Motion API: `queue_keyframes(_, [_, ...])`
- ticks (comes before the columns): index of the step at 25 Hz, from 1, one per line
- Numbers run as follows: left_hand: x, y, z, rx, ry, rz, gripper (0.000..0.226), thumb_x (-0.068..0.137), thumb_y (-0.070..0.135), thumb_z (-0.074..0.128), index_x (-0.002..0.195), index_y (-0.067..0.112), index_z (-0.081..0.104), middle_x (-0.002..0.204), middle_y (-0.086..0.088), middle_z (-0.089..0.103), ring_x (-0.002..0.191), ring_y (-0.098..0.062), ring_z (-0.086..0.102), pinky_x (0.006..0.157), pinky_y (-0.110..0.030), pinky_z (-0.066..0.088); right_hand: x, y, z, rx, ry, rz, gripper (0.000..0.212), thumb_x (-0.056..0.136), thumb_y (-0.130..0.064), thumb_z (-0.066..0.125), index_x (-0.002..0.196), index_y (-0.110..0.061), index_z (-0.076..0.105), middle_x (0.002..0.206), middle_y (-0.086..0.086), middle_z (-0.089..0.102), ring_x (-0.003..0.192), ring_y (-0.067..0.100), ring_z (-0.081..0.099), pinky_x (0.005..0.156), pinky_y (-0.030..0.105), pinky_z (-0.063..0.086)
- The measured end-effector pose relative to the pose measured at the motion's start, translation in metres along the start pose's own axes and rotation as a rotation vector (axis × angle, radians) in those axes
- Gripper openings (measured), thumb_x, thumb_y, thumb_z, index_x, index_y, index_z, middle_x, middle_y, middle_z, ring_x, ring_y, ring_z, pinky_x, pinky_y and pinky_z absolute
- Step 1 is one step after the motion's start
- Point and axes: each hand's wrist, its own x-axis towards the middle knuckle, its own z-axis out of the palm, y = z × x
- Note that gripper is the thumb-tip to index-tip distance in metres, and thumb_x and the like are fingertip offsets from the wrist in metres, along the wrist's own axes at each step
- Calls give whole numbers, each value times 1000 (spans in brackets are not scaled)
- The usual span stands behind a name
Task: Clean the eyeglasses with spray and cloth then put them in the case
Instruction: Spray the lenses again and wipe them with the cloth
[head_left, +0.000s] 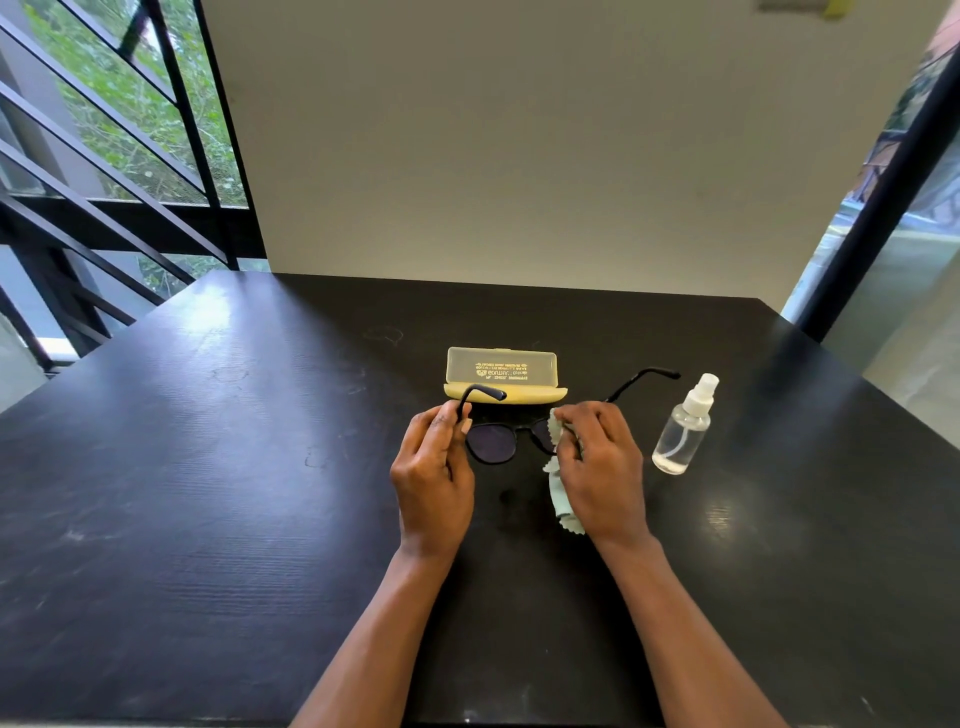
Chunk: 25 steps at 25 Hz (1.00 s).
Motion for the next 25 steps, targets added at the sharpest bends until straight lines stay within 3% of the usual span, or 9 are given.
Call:
queue_keyframes(3, [1, 1, -1, -1, 9, 1, 22, 83, -4, 57, 104, -10, 64, 91, -21, 67, 83, -16, 61, 81, -16, 49, -2, 1, 2, -28, -14, 10, 18, 76, 10, 65, 94, 5, 66, 99, 19, 58, 87, 25, 62, 84, 18, 44])
queue_keyframes(6, [1, 1, -1, 6, 15, 6, 23, 82, -6, 58, 104, -10, 64, 91, -21, 67, 84, -16, 61, 83, -12, 46, -7, 4, 5, -60, -99, 59, 18, 80, -5, 66, 96, 2, 69, 102, 14, 59, 93, 28, 58, 79, 43, 51])
queue_keyframes(10, [1, 1, -1, 13, 22, -2, 23, 82, -7, 58, 104, -11, 63, 92, -21, 67, 85, -15, 60, 83, -12, 45, -13, 7, 4, -270, -210, 38, 44, 77, -46, 64, 108, -14, 66, 110, 4, 58, 103, 26, 47, 75, 38, 36])
queue_keyframes(14, [1, 0, 0, 10, 17, -18, 21, 84, -6, 56, 103, -11, 64, 93, -21, 66, 85, -15, 61, 83, -16, 48, -12, 4, 2, -366, -174, -41, 47, 69, -24, 79, 112, -13, 64, 110, 8, 61, 100, 32, 55, 71, 42, 45])
queue_keyframes(19, [1, 0, -2, 8, 4, -46, 21, 87, -1, 53, 102, -10, 64, 94, -20, 66, 85, -18, 63, 79, -22, 51, -12, 2, 0, -224, -110, -76, 30, 77, -12, 73, 106, -18, 70, 105, 2, 66, 97, 29, 58, 71, 48, 47])
queue_keyframes(22, [1, 1, -2, 7, 5, -50, 22, 88, 2, 51, 101, -10, 64, 93, -20, 66, 83, -18, 63, 80, -19, 49, -11, 5, -1, -200, -67, -80, 22, 73, -9, 73, 94, -17, 73, 99, 0, 68, 98, 25, 50, 69, 53, 47])
queue_keyframes(25, [1, 0, -2, 4, 4, -48, 21, 87, 0, 52, 101, -11, 64, 92, -20, 66, 83, -18, 62, 80, -18, 49, -11, 6, -5, -342, -23, -74, 19, 67, -15, 79, 85, -16, 73, 92, 1, 69, 96, 23, 39, 65, 52, 47])
